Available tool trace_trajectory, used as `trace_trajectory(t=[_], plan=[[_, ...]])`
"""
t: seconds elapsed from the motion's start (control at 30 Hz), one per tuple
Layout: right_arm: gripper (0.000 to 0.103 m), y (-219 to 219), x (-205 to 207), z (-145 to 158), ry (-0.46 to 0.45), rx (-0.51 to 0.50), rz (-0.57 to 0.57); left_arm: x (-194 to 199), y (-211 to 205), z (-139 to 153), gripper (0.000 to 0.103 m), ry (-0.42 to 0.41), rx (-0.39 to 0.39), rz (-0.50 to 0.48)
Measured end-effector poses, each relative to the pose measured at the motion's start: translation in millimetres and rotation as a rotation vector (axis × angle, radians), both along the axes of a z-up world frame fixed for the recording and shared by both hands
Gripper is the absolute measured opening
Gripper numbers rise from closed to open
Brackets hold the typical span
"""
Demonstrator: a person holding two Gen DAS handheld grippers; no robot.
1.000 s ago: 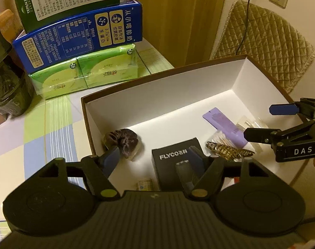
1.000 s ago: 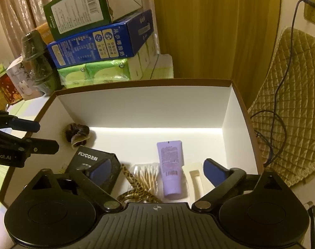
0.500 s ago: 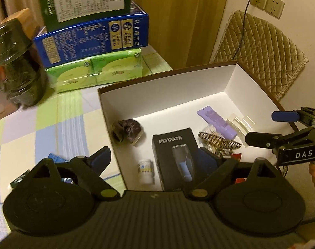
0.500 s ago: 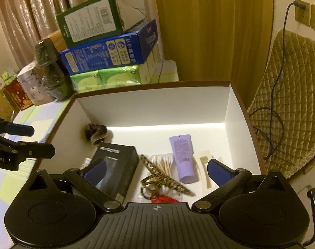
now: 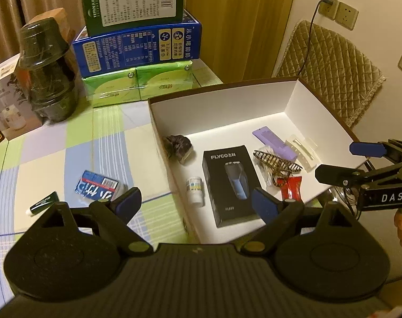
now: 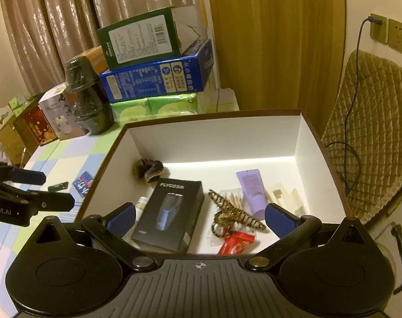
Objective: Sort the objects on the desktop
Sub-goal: 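Withdraw both tools from the box toward the lip gel and toothpick box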
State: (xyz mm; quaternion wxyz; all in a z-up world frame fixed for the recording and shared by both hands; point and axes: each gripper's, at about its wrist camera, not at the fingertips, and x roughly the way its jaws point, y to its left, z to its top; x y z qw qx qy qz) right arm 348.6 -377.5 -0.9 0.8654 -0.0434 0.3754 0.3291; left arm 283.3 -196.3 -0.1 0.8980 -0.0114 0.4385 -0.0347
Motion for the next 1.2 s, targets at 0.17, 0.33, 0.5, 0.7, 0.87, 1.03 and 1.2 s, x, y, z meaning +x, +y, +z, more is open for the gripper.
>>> trace_trajectory(t=[0.17,0.33,0.5,0.7,0.87,1.03,1.2], plan=[[0.101,5.1,-21.9,2.3,-0.002,0.0,-0.004,-19.0,9.3,2.5,0.088,-0.002,-0.004,-0.001],[0.101,13.9,-44.2,0.7,0.012,0.0,0.003,-38.9,22.8,1.7,0.088,0.008,-0.014,0.002],[0.101,27.0,-67.2,-4.7,0.033,-0.01,0.023,-61.5,39.0,-1.8,0.088,0.025,-0.019,0.011],[0.101,46.3,-97.0,-14.9,0.068,-0.029,0.059,-86.0,62.7,-7.9,0.088,0.05,-0.019,0.019],[0.101,67.2,-116.1,-22.1,0.093,-0.037,0.093,-103.3,80.1,-13.7,0.088,0.07,-0.015,0.027],[0.101,93.0,-133.2,-28.3,0.106,-0.047,0.139,-114.7,98.7,-17.0,0.088,0.082,-0.015,0.041],[0.101,116.2,-146.6,-34.9,0.107,-0.065,0.173,-124.9,119.2,-17.8,0.088,0.082,-0.02,0.059]])
